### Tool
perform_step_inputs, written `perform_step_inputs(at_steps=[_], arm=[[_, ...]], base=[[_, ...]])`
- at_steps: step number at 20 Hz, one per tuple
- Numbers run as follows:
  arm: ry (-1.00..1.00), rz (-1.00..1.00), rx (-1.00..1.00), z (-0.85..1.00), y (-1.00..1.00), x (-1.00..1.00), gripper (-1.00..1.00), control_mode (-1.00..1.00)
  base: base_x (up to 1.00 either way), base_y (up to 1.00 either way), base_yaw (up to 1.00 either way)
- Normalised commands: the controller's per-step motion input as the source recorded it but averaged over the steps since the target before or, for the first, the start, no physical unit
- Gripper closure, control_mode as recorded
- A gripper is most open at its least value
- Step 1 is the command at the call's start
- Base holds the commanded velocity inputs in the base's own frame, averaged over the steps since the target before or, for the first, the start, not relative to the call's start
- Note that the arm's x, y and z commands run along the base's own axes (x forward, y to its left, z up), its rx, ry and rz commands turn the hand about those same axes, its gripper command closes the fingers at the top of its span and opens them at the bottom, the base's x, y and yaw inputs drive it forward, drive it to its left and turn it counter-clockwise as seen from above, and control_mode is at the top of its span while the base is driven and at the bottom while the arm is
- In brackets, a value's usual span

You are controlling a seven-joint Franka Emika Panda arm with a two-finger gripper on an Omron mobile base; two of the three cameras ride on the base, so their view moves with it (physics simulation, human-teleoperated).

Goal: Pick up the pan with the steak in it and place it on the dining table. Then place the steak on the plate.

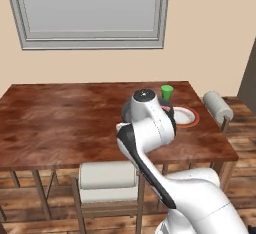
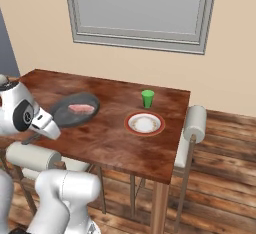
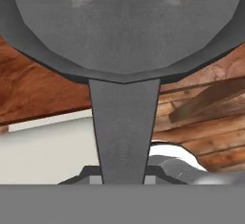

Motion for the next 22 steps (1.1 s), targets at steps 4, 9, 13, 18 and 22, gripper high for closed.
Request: perform_step_inputs(at_steps=[4,9,13,18,22], arm=[[0.0,0.0,0.0,-0.36,-0.01,0.62,1.0,-1.0],[0.02,0.0,0.0,-0.27,0.0,0.8,1.0,-1.0],[0.04,0.0,0.0,-0.24,0.0,0.82,1.0,-1.0],[0.07,0.0,-0.01,-0.29,0.0,0.74,1.0,-1.0],[0.11,0.0,-0.01,-0.24,0.0,0.68,1.0,-1.0]], base=[[0.0,0.0,0.0],[0.0,0.0,0.0],[0.0,0.0,0.0],[0.0,0.0,0.0],[0.0,0.0,0.0]])
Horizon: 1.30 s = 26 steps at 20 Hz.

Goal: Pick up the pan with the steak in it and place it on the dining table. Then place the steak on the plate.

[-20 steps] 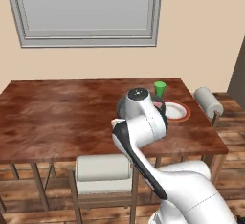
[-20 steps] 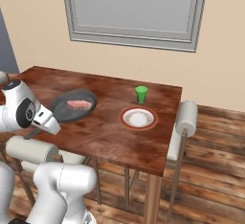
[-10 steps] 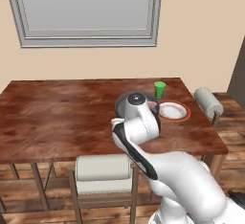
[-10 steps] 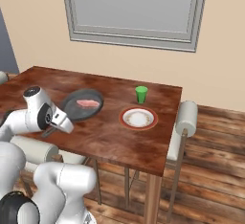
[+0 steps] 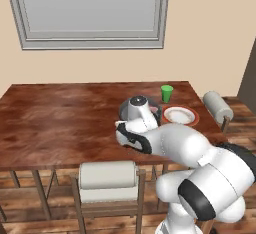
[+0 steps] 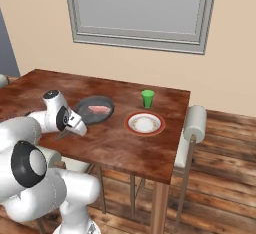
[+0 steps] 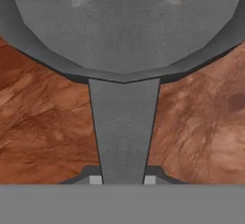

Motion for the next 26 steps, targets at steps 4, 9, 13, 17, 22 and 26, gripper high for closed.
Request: perform_step_inputs(at_steps=[4,9,13,17,22,26], arm=[[0.14,0.0,0.0,-0.23,-0.04,0.78,1.0,-1.0],[0.12,-0.01,0.0,-0.25,-0.2,0.66,1.0,-1.0],[0.03,-0.02,-0.01,-0.33,-0.24,0.26,1.0,-1.0],[0.0,0.0,0.0,-0.05,-0.04,0.03,1.0,-1.0],[0.0,0.0,0.0,-0.08,0.0,0.0,1.0,-1.0],[0.0,0.0,-0.01,-0.29,0.0,0.0,1.0,-1.0]], base=[[0.0,0.0,0.0],[0.0,0.0,0.0],[0.0,0.0,0.0],[0.0,0.0,0.0],[0.0,0.0,0.0],[0.0,0.0,0.0]])
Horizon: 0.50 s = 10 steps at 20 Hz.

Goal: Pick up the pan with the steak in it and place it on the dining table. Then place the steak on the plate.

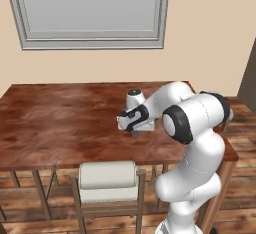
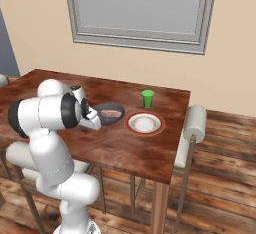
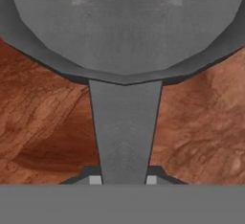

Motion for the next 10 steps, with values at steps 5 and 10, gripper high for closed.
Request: perform_step_inputs(at_steps=[5,10], arm=[[0.0,0.0,0.0,-0.43,0.0,0.09,1.0,-1.0],[0.0,0.0,-0.01,-0.43,0.0,0.09,1.0,-1.0]], base=[[0.0,0.0,0.0],[0.0,0.0,0.0]])
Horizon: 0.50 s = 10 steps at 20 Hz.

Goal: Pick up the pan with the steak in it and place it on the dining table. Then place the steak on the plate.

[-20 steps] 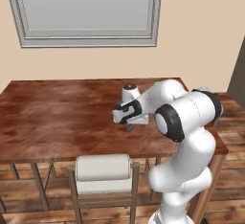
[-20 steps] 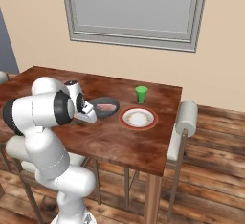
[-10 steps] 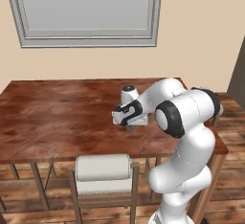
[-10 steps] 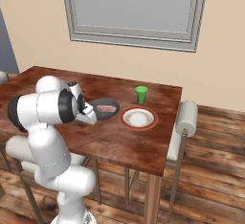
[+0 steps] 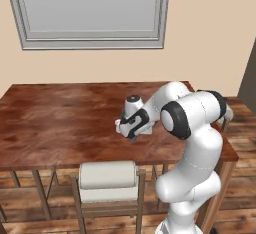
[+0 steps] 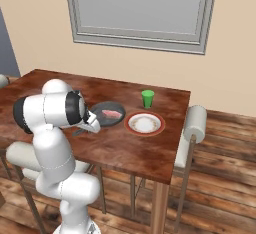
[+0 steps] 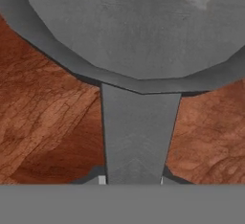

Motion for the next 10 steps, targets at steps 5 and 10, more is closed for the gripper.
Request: perform_step_inputs(at_steps=[5,10], arm=[[0.0,0.0,0.0,-0.29,0.0,0.07,1.0,-1.0],[0.01,0.0,0.0,-0.04,0.0,0.0,-1.0,-1.0]], base=[[0.0,0.0,0.0],[0.0,0.0,0.0]])
